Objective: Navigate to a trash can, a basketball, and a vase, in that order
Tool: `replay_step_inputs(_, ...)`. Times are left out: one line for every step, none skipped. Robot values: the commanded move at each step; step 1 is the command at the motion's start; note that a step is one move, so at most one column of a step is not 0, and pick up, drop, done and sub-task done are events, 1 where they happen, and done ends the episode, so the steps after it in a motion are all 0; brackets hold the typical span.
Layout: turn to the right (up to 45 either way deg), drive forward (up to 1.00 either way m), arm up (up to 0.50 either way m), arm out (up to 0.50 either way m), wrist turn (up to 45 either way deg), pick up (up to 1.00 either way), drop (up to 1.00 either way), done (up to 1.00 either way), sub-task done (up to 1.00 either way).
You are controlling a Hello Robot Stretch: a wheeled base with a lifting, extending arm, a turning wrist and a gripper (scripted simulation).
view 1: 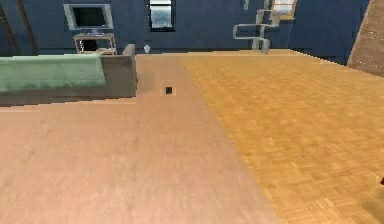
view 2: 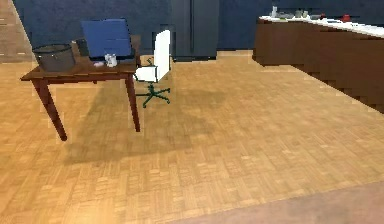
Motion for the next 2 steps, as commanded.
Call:
replay_step_inputs(0.0, 1.00, 0.00, 0.00, 0.0, 0.00, 0.00, 0.00, 0.00)
replay_step_inputs(0.0, 1.00, 0.00, 0.00, 0.0, 0.00, 0.00, 0.00, 0.00)
